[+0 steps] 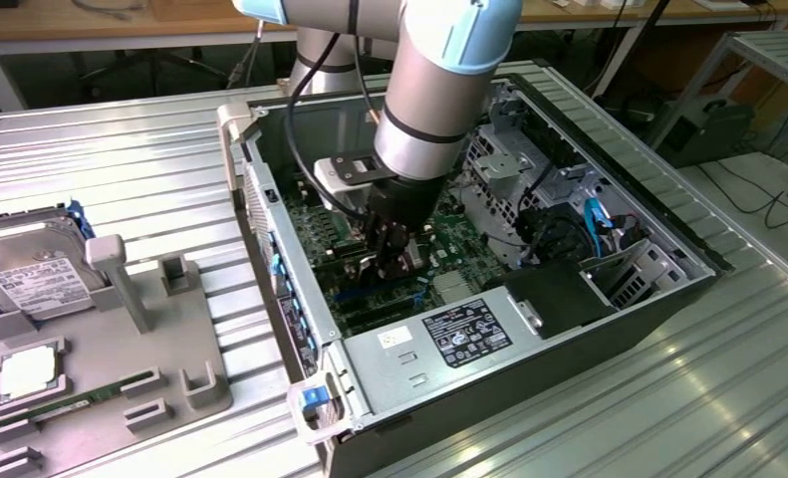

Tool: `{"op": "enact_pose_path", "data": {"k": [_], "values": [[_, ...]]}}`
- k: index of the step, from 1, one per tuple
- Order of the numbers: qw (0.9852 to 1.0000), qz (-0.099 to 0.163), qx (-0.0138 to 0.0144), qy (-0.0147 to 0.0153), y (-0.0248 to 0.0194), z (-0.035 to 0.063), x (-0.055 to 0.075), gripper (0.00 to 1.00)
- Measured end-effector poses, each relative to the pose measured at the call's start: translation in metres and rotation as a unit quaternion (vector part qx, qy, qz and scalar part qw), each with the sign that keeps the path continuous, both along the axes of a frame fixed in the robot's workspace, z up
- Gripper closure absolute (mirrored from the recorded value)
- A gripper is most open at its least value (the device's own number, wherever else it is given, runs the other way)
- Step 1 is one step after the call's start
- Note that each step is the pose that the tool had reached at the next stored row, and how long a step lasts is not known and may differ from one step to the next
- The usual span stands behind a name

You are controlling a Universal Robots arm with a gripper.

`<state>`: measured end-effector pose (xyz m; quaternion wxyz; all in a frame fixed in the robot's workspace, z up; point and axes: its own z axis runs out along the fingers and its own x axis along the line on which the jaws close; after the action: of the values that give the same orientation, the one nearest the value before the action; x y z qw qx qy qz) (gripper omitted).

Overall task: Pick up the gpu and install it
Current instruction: 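Insert the gpu into the slot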

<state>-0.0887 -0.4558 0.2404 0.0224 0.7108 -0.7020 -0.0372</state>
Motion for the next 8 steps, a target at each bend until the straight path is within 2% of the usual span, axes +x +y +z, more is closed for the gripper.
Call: {"op": "enact_pose_path", "data": {"k": [2, 8], "values": [[1.0000, 0.000, -0.0002, 0.0000, 0.0000, 0.0035, 0.0004, 0.72], [1.0000, 0.000, -0.0003, 0.0001, 0.0000, 0.0036, 0.0004, 0.72]]}}
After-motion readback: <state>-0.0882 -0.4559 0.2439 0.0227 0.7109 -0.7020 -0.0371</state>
